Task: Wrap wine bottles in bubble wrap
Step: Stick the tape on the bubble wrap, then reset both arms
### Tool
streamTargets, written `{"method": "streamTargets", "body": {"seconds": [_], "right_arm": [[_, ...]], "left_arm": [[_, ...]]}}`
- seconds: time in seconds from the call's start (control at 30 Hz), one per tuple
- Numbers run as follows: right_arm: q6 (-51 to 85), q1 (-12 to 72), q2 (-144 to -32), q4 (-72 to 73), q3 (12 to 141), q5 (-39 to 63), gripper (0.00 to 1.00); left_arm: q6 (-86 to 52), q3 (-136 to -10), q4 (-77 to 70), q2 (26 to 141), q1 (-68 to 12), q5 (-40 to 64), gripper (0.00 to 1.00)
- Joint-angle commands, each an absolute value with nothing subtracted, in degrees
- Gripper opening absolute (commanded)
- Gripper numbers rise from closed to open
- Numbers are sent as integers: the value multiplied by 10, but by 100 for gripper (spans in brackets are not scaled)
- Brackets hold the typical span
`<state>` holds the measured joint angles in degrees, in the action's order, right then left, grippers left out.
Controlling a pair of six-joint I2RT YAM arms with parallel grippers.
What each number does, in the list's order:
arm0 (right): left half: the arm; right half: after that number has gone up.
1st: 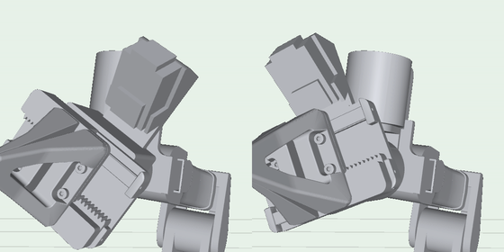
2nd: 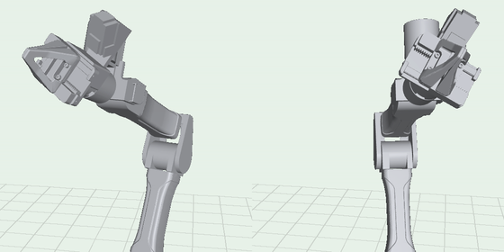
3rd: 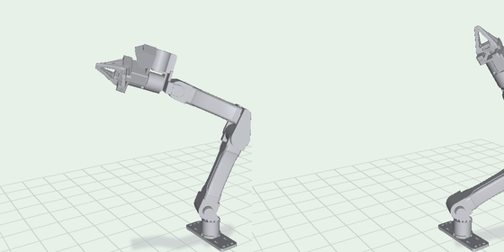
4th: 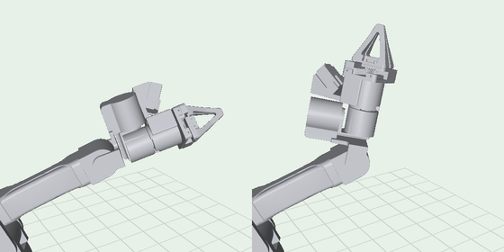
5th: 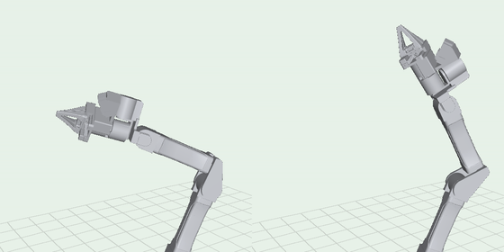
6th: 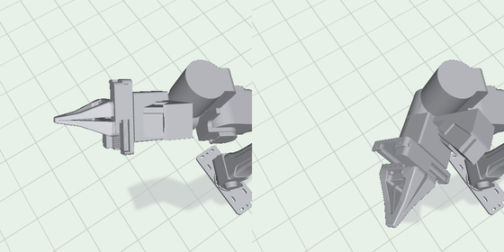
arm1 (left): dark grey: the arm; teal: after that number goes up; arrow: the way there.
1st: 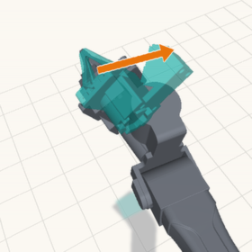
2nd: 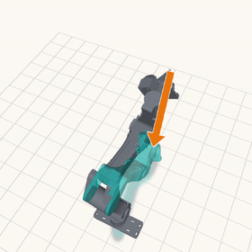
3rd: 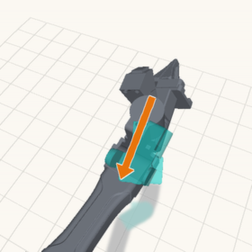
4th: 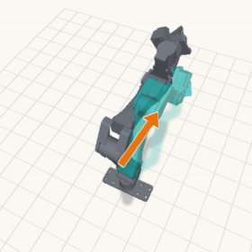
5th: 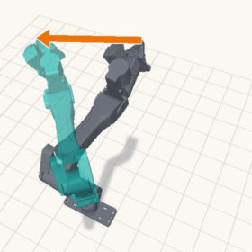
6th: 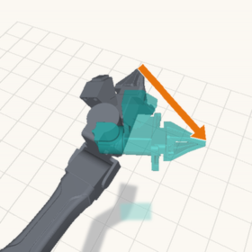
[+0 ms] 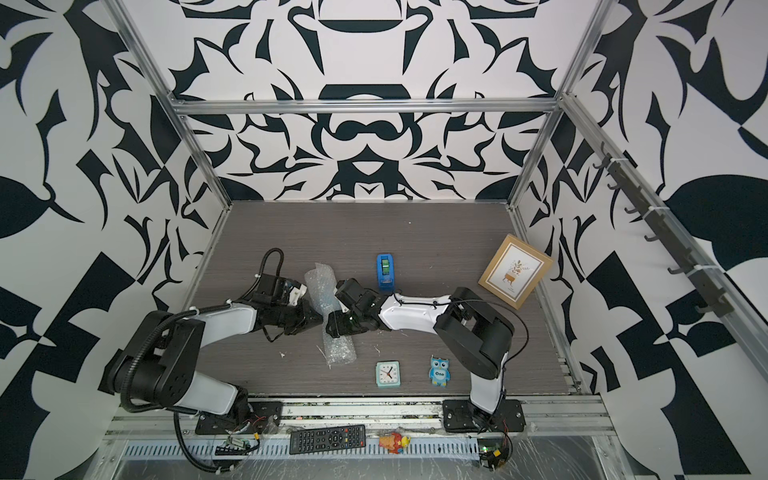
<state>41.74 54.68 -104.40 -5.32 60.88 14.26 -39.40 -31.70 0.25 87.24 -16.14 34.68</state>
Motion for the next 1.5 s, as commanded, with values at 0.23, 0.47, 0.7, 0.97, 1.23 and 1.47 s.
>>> {"method": "streamTargets", "body": {"seconds": [0.23, 0.47, 0.7, 0.97, 1.23, 1.47], "right_arm": [[436, 548, -1030, -92, 660, 75, 75], [405, 535, -981, -192, 706, 24, 81], [351, 505, -894, -242, 713, -16, 81], [211, 373, -742, -312, 682, -149, 83], [69, 283, -632, -211, 537, -270, 100], [-19, 238, -591, 37, 345, -317, 100]], "left_arm": [[-352, -400, -31, 938, -157, 383, 18], [-305, -426, 51, 919, -116, 380, 25], [-222, -465, 181, 842, -52, 355, 32], [-99, -558, 353, 725, -5, 217, 55], [-51, -552, 343, 592, -3, 42, 96], [-73, -382, 178, 491, -3, -34, 99]]}}
